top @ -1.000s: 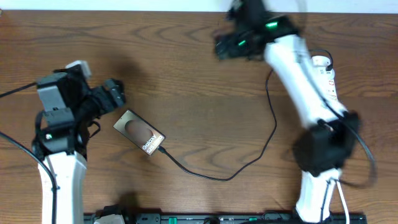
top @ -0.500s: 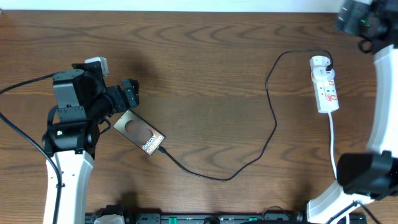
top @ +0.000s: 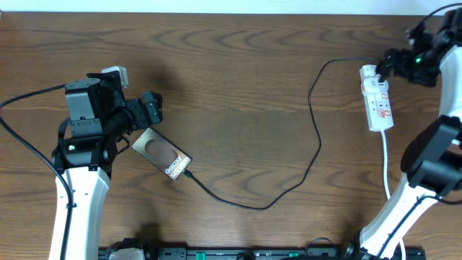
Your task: Plug charger to phone and switch on socket
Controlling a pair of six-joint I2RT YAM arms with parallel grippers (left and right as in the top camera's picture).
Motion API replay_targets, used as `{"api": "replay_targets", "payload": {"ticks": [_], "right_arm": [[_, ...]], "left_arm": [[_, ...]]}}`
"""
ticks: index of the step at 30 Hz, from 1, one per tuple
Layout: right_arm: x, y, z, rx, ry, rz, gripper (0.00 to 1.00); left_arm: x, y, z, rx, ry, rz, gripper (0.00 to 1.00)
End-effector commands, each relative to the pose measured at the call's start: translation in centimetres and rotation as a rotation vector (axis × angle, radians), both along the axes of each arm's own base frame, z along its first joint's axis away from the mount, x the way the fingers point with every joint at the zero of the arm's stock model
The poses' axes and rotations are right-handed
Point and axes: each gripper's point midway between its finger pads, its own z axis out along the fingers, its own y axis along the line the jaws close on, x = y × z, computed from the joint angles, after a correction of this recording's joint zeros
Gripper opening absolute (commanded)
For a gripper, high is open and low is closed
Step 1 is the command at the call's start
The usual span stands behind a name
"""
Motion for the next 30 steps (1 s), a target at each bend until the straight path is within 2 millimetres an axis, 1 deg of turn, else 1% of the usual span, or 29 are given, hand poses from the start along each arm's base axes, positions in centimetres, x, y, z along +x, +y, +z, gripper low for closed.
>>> {"api": "replay_targets", "payload": {"ticks": [1,4,9,16,24,30], "right_arm": [[0.3,1.5,-2.0,0.059,0.014,0.084,0.99],[0.2,1.7,-3.6,0.073,0.045,0.084,0.99],[-0.3,1.9,-5.8,0.109,0.108,0.035,0.99],[-0.6,3.3,-6.3,0.129,0.141,0.034,0.99],[-0.6,6.1,-7.2,0.135,0.173,0.058,0.99],[-0.5,7.8,-7.5,0.134,0.192,0.051,0.99]], "left_arm": [[0.3,0.1,-0.2,0.024,0.002,-0.007,0.96],[0.2,0.1,-0.5,0.023,0.014,-0.007,0.96],[0.1,0.1,-0.8,0.022,0.021,-0.007,0.96],[0.2,0.1,-0.8,0.022,0.021,-0.007,0.96],[0.1,0.1,-0.8,0.022,0.021,-0.007,0.96],[0.1,0.1,-0.8,0.022,0.022,-0.007,0.96]]}}
